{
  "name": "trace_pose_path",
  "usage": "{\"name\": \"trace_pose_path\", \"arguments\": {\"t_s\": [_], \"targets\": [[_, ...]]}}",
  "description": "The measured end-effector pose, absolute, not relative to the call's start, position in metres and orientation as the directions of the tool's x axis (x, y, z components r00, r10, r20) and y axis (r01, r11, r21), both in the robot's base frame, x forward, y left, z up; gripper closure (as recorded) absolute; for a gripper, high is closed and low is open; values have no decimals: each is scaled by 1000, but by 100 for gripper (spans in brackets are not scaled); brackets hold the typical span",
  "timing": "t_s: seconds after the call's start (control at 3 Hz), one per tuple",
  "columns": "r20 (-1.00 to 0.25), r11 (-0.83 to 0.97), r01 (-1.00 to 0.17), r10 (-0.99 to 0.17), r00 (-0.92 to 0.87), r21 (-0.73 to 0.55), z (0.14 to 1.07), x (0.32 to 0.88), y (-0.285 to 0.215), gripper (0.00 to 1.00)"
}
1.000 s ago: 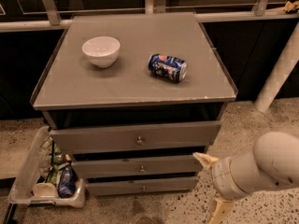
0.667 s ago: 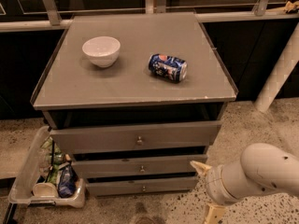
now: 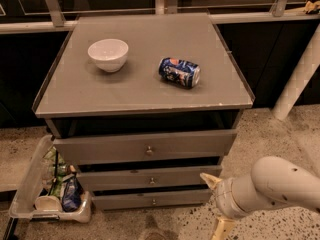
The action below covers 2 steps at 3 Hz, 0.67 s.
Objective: Open bottom drawer
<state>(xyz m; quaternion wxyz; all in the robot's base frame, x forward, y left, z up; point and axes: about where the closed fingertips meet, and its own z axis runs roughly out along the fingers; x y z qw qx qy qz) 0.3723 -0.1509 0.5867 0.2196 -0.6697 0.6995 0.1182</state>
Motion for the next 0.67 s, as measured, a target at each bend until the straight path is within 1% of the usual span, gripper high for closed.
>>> {"name": "trace_pose_path", "arguments": {"t_s": [0.33, 0.67], "targets": [[-501, 120, -986, -864, -47, -114, 544, 393, -153, 0], [-508, 151, -983, -858, -76, -106, 492, 413, -154, 0]]}}
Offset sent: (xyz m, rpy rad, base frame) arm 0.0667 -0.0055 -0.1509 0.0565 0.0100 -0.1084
